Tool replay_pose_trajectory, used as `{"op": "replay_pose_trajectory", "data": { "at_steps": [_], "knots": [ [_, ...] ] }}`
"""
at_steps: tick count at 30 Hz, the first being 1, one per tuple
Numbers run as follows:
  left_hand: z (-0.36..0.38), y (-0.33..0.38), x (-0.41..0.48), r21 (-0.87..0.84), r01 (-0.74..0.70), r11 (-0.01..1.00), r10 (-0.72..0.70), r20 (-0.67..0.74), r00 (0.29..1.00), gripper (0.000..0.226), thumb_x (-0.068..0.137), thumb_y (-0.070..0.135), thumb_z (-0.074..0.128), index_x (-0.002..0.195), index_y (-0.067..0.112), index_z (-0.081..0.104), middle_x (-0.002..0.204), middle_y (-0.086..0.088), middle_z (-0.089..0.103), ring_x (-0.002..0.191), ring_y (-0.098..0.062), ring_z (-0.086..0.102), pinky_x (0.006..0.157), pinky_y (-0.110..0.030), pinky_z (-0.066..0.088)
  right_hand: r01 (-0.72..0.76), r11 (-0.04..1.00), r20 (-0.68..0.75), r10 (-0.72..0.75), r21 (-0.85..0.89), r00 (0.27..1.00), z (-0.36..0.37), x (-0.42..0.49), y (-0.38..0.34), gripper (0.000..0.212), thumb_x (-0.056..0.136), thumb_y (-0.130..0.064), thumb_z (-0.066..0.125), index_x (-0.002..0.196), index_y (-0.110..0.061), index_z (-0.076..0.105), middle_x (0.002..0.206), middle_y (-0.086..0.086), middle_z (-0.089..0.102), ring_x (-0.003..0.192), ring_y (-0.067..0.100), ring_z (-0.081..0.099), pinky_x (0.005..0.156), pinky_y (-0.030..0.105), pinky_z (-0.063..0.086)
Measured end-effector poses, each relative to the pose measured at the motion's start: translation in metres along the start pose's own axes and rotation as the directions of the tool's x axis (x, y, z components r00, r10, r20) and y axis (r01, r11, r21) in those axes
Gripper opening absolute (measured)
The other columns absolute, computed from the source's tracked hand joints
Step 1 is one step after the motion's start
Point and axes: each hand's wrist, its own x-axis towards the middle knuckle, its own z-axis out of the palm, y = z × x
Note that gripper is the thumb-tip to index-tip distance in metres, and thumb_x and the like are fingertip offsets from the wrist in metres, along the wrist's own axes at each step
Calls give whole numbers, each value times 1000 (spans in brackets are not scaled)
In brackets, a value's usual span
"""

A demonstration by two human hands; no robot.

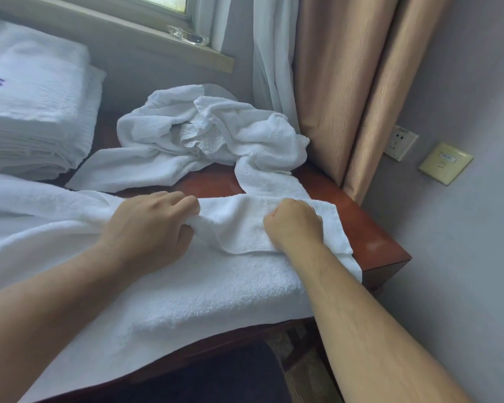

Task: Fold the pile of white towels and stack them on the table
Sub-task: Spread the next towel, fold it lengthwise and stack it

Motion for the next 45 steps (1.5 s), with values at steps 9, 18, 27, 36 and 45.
{"op": "replay_pose_trajectory", "data": {
  "at_steps": [9,18,27,36,45],
  "knots": [
    [-64,-85,-32,-109,164,980,-135,237,962,51,89,60,38,130,34,54,118,16,60,117,-10,51,97,-35,34,77,969,182,-122,234,976,3,-24,-75,19,89,-13,47,97,-19,64,104,3,65,101,28,59,88,40,49],
    [-139,-219,-115,292,447,845,-534,490,689,72,95,37,66,156,36,29,161,4,30,144,-25,32,118,-38,27,511,854,82,-518,96,851,23,-84,-205,53,96,-60,41,126,-20,56,121,6,61,112,30,52,92,43,38],
    [-152,-232,-96,25,837,546,-666,619,416,79,55,62,87,126,53,53,122,16,65,110,-14,65,98,-43,53,567,743,-128,-562,355,817,46,-102,-218,70,85,-63,56,142,-22,51,128,6,56,112,29,53,94,43,42],
    [-141,-219,-98,277,664,695,-683,-35,729,9,81,21,69,86,17,64,91,-6,63,91,-33,59,72,-39,46,485,867,-121,-472,115,873,38,-103,-237,68,83,-38,74,141,-11,51,111,12,65,102,34,58,84,44,41],
    [-134,-203,-144,-971,189,148,-861,-32,507,30,77,-7,65,80,23,70,82,-2,73,78,-17,69,72,-32,58,885,428,-639,-632,184,439,41,-112,-234,22,80,-4,66,98,-11,75,73,5,56,68,32,56,68,41,43]
  ]
}}
